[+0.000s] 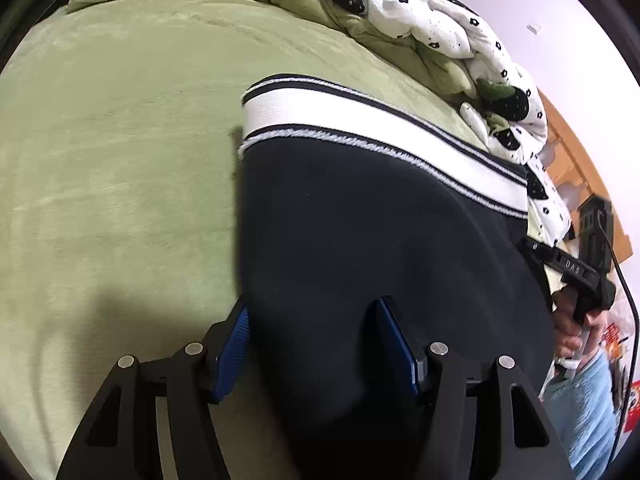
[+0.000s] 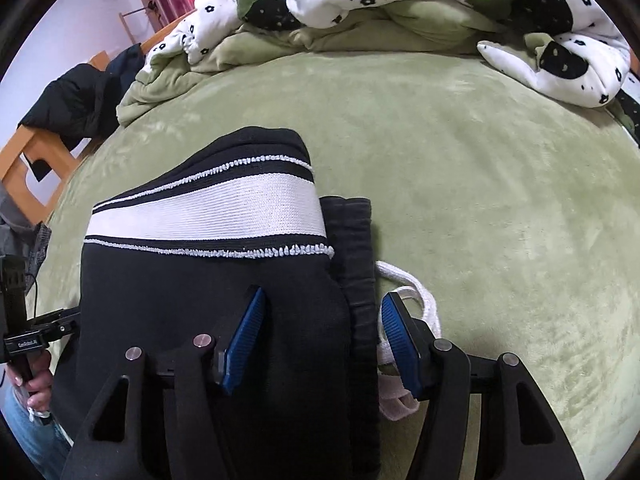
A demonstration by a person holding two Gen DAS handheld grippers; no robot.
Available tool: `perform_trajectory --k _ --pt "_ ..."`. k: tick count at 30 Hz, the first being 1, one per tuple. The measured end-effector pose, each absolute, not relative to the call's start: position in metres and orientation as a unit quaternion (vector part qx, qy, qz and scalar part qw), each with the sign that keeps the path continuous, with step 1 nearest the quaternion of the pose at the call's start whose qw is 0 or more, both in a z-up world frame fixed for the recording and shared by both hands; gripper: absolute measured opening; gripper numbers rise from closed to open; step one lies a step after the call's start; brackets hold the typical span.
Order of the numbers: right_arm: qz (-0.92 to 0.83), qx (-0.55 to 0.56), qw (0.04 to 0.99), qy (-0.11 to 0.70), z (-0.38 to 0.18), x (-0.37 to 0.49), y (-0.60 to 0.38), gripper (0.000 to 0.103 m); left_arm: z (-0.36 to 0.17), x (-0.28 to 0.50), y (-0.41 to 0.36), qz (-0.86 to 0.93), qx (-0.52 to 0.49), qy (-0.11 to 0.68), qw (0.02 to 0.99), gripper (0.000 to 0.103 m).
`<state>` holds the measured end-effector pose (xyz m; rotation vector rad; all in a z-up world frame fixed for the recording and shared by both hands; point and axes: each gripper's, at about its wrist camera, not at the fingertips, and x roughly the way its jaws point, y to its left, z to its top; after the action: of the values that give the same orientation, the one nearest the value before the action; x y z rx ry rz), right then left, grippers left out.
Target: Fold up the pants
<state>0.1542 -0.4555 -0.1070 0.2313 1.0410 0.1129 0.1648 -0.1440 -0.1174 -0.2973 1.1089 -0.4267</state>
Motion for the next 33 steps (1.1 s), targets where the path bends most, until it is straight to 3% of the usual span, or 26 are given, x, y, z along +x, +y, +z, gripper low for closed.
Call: perform_trajectory --k 2,4,6,9,11,14,16,22,29,33 --pt "0.072 0.143 0.850 0.501 -0.112 0.156 -0.460 0.059 -0.118 0.169 -0.147 -0.199 -0.147 0.521 0.817 0.059" --pt "0.080 0.172 0.843 0.504 -0.118 0.159 -0.464 0.060 -0.117 0.171 -0.148 -0.203 -0.151 0.522 0.815 0.051" --pt "0.083 0.181 0.841 0.503 -0.119 0.159 -0.465 0.060 -0.116 0.173 -0.149 -0.206 -0.159 0.523 0.812 0.034" --pt "0.075 0.166 0.846 0.501 -0.114 0.157 -0.459 0.056 -0.105 0.174 -0.151 -0.204 -0.156 0.516 0.817 0.020" --pt "0.058 0.150 0.853 0.496 -0.106 0.154 -0.453 0.050 -0.094 0.171 -0.151 -0.204 -0.149 0.503 0.827 0.018" --pt "0.040 0.153 0.864 0.478 -0.088 0.144 -0.453 0.029 -0.074 0.168 -0.143 -0.218 -0.149 0.480 0.837 0.016" --pt "0.043 0.191 0.862 0.468 -0.076 0.138 -0.457 0.022 -0.065 0.169 -0.133 -0.229 -0.164 0.476 0.833 0.013" --pt "0.030 0.187 0.880 0.435 -0.039 0.123 -0.413 0.018 -0.043 0.170 -0.098 -0.247 -0.203 0.469 0.823 0.012" --pt "0.112 0.201 0.881 0.414 -0.007 0.128 -0.315 0.017 0.000 0.162 0.016 -0.181 -0.193 0.435 0.861 0.012" --pt "0.177 0.239 0.861 0.412 -0.014 0.150 -0.261 0.017 -0.011 0.162 0.075 -0.119 -0.169 0.459 0.864 0.012"
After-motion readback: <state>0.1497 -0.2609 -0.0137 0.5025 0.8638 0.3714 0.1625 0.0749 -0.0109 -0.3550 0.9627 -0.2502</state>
